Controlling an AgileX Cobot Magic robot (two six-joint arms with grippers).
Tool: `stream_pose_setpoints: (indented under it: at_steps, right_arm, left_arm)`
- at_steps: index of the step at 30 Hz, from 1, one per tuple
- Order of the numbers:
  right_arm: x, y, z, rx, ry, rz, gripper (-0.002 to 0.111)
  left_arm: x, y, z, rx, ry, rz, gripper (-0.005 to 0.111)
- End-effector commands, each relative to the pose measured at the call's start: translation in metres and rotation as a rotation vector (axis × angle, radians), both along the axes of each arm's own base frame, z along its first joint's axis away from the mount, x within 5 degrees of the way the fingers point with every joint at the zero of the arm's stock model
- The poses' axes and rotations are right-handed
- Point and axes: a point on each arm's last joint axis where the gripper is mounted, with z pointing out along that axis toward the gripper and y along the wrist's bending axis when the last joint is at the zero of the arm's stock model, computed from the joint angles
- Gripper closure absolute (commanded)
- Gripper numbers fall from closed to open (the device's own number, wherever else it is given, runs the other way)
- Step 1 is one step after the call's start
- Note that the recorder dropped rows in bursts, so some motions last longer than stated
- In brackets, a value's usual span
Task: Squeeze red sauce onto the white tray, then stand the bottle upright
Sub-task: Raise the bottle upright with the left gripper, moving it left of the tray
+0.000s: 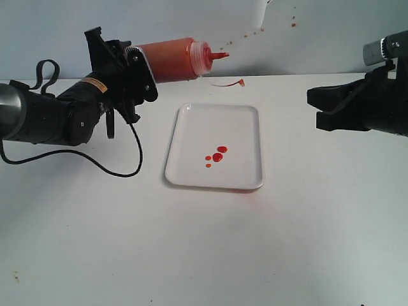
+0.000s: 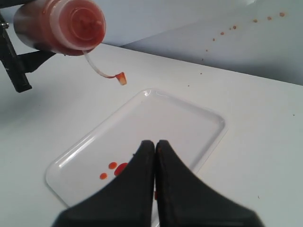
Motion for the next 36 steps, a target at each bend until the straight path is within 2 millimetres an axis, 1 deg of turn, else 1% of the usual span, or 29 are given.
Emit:
stream_pose_setpoints:
  at_steps: [1,4,6,9,14,18,22,29,33,36]
  right_arm:
    - [-0.002,-0.001,0.000,-0.009,0.006,0.002,0.108]
    - [-0.002,-0.001,0.000,-0.009,0.006,0.002,0.108]
    - [-0.002,-0.001,0.000,-0.009,0.006,0.002,0.108]
    - [-0.002,-0.001,0.000,-0.009,0.006,0.002,0.108]
    - [-0.002,-0.001,0.000,-0.009,0.006,0.002,0.108]
    - [-0.002,-0.001,0.000,-0.009,0.006,0.002,0.108]
    - [-0.002,-0.001,-0.001,-0.012,0.006,0.005,0.108]
    - [-0.002,-0.001,-0.001,-0.012,0.006,0.005,0.108]
    - [-0.002,-0.001,-0.001,-0.012,0.006,0.005,0.108]
    - [-0.002,-0.001,-0.001,-0.012,0.006,0.005,0.108]
  left_arm:
    - [-0.001,0.000,0.007,-0.122,0.022,0.031,0.107]
    - [-0.002,-0.001,0.002,-0.150,0.084,0.036,0.107]
    - [-0.002,-0.001,0.002,-0.222,0.102,0.053,0.107]
    - [-0.002,-0.001,0.002,-0.380,0.140,0.089,0.107]
    - [-0.002,-0.001,0.002,-0.408,0.150,0.097,0.107]
    - [-0.004,0.000,-0.001,-0.478,0.172,0.115,0.107]
    - [-0.011,-0.001,-0.006,-0.563,0.178,0.097,0.107]
    - [-0.030,-0.002,-0.016,-0.759,0.170,0.017,0.107]
    - [-0.041,0.001,-0.021,-0.806,0.147,-0.001,0.107]
    - [-0.050,0.008,-0.024,-0.886,0.125,-0.014,0.107]
